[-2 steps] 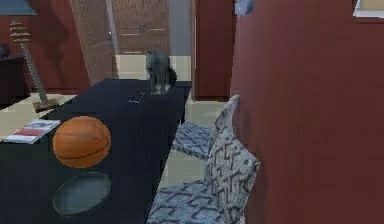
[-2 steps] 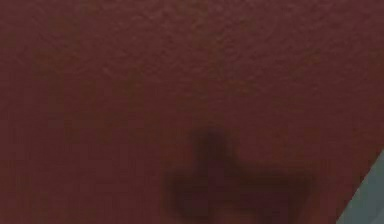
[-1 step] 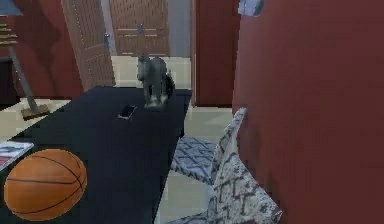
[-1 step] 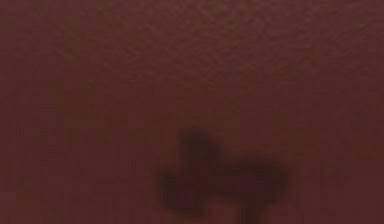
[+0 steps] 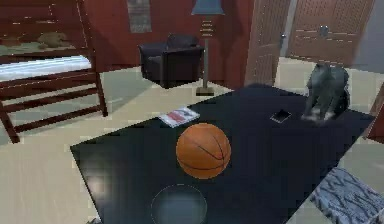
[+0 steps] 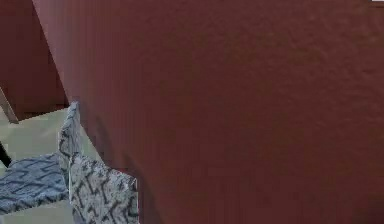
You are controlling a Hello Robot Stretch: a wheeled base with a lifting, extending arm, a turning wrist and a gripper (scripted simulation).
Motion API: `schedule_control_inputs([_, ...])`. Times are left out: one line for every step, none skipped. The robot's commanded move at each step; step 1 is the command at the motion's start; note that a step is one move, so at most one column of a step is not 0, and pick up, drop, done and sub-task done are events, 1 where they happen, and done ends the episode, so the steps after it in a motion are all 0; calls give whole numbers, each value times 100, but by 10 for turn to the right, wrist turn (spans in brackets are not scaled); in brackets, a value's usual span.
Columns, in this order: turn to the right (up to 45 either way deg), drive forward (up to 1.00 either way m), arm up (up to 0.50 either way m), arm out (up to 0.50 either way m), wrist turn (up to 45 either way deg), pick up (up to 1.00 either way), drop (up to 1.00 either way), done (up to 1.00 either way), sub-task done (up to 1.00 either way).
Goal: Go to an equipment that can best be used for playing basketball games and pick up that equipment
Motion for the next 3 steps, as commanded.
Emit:
schedule_control_inputs([-450, 0, 0, 0, 0, 0, 0, 0, 0])
schedule_control_inputs([-360, 0, 0, 0, 0, 0, 0, 0, 0])
schedule_control_inputs([0, 0, 50, 0, 0, 0, 0, 0, 0])
